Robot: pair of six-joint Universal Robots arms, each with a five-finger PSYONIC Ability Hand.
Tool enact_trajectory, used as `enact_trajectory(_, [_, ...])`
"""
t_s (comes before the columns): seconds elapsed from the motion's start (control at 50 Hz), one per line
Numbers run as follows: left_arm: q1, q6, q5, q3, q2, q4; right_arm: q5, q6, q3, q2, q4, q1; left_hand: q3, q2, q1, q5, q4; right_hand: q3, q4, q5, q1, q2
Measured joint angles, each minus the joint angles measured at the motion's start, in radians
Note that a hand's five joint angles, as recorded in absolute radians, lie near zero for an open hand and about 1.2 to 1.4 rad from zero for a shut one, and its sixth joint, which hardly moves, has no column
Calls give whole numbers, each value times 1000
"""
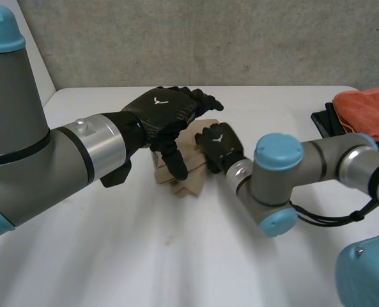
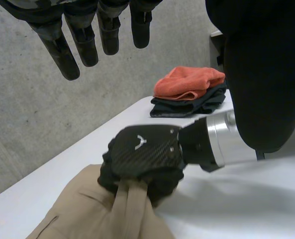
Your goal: Fold the laundry.
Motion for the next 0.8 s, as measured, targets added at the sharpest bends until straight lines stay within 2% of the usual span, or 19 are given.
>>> enact_trajectory(0.16, [1, -3, -1, -1, 6, 0, -28, 5, 104, -155, 21, -131, 0, 0, 0, 0, 0, 0, 0, 0, 33, 4])
enact_trajectory(0.26, [2, -9, 0, -1, 9, 0, -108, -40, 203, -259, 26, -248, 0, 0, 0, 0, 0, 11, 6, 41, 59, 20])
enact_trajectory(0.3, [3, -11, 0, -1, 10, 0, -191, -80, 257, -305, 29, -335, 0, 0, 0, 0, 0, 31, 7, 51, 60, 31])
enact_trajectory(0.32, [3, -11, 0, -1, 10, 0, -199, -84, 261, -307, 29, -342, 0, 0, 0, 0, 0, 31, 7, 51, 61, 31])
enact_trajectory(0.38, [3, -12, 0, -1, 13, 0, -300, -127, 280, -319, 22, -430, 0, 0, 0, 0, 0, 33, 7, 51, 66, 31])
enact_trajectory(0.44, [3, -12, 0, -1, 14, 1, -378, -151, 265, -309, 2, -490, 0, 0, 0, 0, 0, 33, 7, 51, 66, 31])
enact_trajectory(0.46, [2, -12, 0, -2, 16, 1, -431, -158, 236, -291, -28, -530, 0, 0, 0, 0, 0, 33, 7, 51, 69, 31])
enact_trajectory(0.52, [2, -13, 0, -2, 18, 1, -482, -151, 189, -268, -80, -568, 0, 0, 0, 0, 0, 33, 7, 51, 76, 31])
enact_trajectory(0.58, [2, -14, 0, -2, 21, 1, -510, -116, 133, -249, -158, -596, 0, 0, 0, 0, 0, 33, 7, 51, 76, 31])
enact_trajectory(0.64, [1, -14, 0, -3, 24, 2, -513, 5, 51, -233, -306, -629, 0, 0, 0, 0, 0, 33, 7, 51, 76, 31])
enact_trajectory(0.68, [2, -14, 0, -3, 25, 2, -510, 33, 39, -231, -331, -637, 0, 0, 0, 0, 0, 33, 7, 51, 76, 31])
enact_trajectory(0.7, [2, -15, 0, -3, 25, 2, -504, 122, 4, -227, -398, -663, 0, 0, 0, 0, 0, 36, 10, 51, 76, 31])
enact_trajectory(0.74, [2, -15, 0, -3, 25, 2, -502, 166, -14, -224, -425, -677, 0, 0, 0, 0, 0, 36, 10, 51, 76, 32])
enact_trajectory(0.76, [2, -15, -1, -4, 25, 2, -500, 247, -50, -213, -467, -706, 0, 0, 0, 0, 0, 36, 10, 52, 76, 32])
enact_trajectory(0.8, [3, -15, -1, -4, 25, 2, -501, 316, -84, -199, -497, -733, 0, 0, 0, 0, 0, 36, 10, 57, 76, 35])
